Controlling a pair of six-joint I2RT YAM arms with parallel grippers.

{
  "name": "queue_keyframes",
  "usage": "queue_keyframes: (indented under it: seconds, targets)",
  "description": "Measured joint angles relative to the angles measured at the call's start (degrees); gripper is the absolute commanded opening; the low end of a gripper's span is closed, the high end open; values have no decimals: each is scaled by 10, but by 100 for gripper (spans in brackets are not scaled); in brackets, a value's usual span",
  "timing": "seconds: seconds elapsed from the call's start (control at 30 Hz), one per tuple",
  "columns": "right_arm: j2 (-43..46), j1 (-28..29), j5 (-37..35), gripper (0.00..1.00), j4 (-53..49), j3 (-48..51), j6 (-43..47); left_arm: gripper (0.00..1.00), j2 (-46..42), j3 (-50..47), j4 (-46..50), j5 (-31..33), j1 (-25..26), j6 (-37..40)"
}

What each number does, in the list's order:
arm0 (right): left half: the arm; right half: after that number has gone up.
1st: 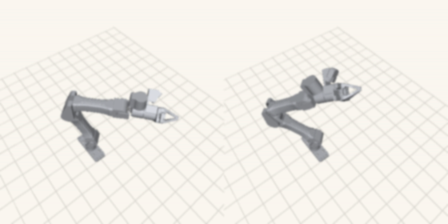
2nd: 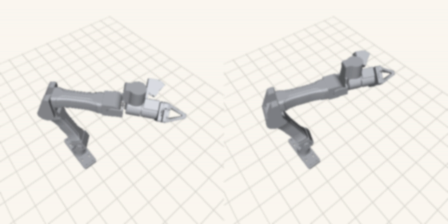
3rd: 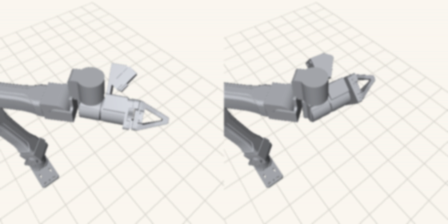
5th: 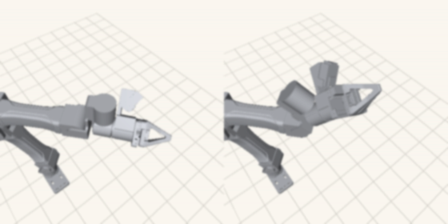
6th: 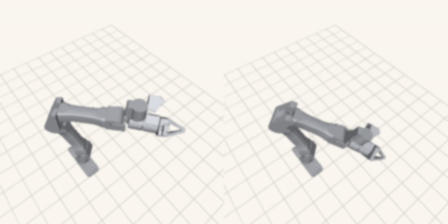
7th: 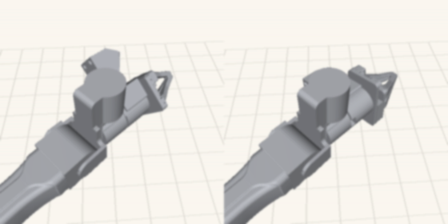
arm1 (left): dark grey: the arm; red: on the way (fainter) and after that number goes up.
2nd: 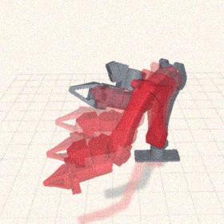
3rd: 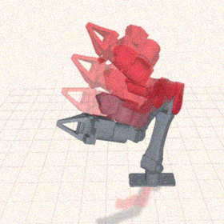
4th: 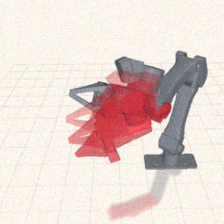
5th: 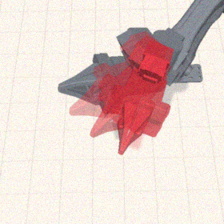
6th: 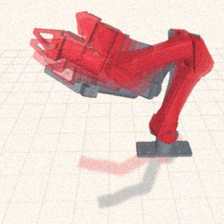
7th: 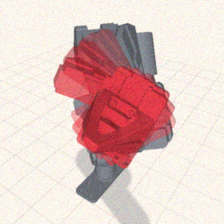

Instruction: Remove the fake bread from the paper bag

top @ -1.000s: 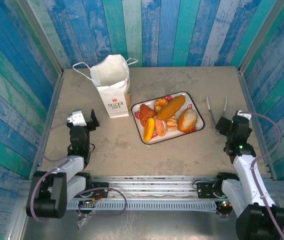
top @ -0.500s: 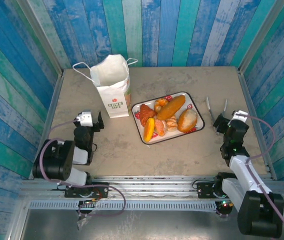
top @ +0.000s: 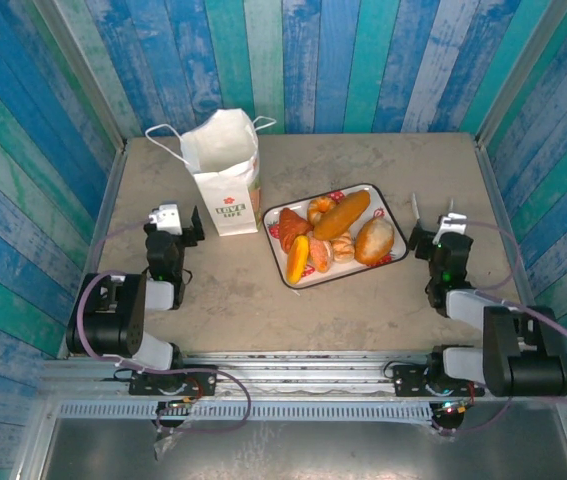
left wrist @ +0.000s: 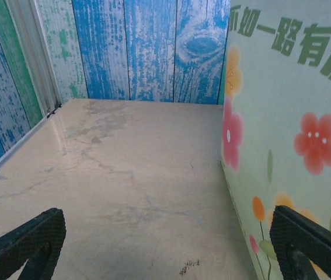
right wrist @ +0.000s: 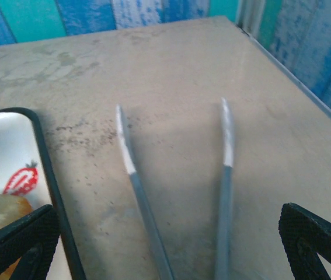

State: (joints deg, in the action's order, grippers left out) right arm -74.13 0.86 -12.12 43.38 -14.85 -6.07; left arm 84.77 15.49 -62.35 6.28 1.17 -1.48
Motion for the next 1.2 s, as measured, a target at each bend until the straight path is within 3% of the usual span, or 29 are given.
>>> queue_keyframes:
  seconds: [0.17, 0.27, 0.6, 1.2]
  targets:
    - [-97, 17, 9, 100, 69, -28, 33, 94, 0, 0, 9, 0, 0, -1]
    - [-127, 32, 7, 100, 59, -49, 47, 94, 0, 0, 10, 0, 0, -1]
    - [-127, 35, 48, 100, 55, -77, 81, 94, 0, 0, 11, 0, 0, -1]
    - [-127, 35, 60, 100, 46, -77, 89, 94, 0, 0, 11, 0, 0, -1]
